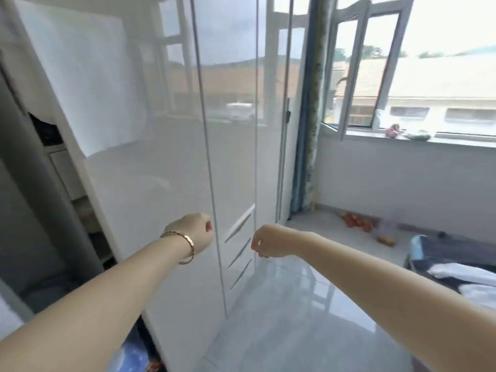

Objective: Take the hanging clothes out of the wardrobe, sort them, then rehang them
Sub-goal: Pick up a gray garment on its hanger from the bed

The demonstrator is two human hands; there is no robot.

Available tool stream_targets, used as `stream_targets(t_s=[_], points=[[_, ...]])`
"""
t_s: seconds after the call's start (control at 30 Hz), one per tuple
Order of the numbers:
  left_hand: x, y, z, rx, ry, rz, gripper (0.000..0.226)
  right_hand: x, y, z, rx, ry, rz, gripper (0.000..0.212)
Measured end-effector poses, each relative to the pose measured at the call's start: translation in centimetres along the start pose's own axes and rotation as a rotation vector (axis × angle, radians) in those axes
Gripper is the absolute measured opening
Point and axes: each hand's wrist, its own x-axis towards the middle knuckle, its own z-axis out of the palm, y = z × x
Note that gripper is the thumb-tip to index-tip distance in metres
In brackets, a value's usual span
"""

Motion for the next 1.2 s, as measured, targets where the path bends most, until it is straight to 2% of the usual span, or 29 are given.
stream_targets(t_s=[0.07,0.23,0.37,0.47,0.53,0.63,0.8,1.07,1.2], points=[[0.1,5.5,3.8,-0.009,-0.077,0.134,0.015,-4.9,6.4,0.9,0.010,0.058,0.117,0.031],[-5.9,20.0,12.5,0.026,-0.258,0.400,0.024,-19.4,19.8,4.6,-0.019,0.116,0.425,0.034],[-12.6,28.9,18.0,0.030,-0.343,0.550,0.024,-31.4,26.7,9.0,0.012,0.055,0.649,0.019],[-17.7,34.0,21.0,0.060,-0.416,0.697,0.018,-39.6,29.8,12.9,0.133,0.061,0.823,0.028],[-21.3,36.5,22.6,0.070,-0.460,0.789,0.010,-44.7,30.7,16.0,0.209,0.062,0.910,0.031],[-26.5,39.4,24.6,0.095,-0.505,0.936,0.011,-51.5,30.5,20.7,0.305,0.099,1.086,0.027],[-35.4,41.8,27.1,0.206,-0.595,1.178,0.010,-60.5,26.5,27.4,0.489,0.199,1.293,0.028],[-49.5,45.2,29.5,0.320,-0.681,1.437,0.032,-73.2,21.3,35.9,0.654,0.363,1.562,0.028],[-57.1,47.9,30.8,0.358,-0.716,1.523,0.017,-80.2,20.9,39.8,0.735,0.352,1.658,0.028]])
